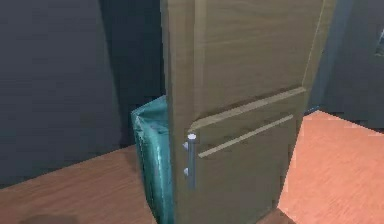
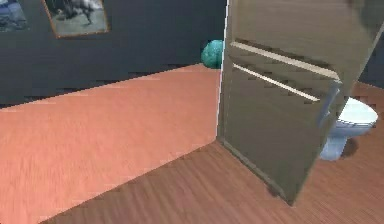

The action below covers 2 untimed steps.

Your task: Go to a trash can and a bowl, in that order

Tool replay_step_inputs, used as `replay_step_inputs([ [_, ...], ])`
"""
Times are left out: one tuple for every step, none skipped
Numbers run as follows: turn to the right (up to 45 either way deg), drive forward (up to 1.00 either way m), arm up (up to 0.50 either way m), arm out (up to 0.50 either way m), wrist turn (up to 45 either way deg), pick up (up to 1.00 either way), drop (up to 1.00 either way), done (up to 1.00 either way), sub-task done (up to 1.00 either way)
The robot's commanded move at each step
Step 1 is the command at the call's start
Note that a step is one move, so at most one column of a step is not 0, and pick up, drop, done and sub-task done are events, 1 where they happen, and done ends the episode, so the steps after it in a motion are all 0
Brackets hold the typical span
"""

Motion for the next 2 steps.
replay_step_inputs([
  [0.0, 0.00, 0.00, 0.00, 0.0, 0.00, 0.00, 0.00, 1.00],
  [-45.0, 0.00, 0.00, 0.00, 0.0, 0.00, 0.00, 0.00, 0.00],
])
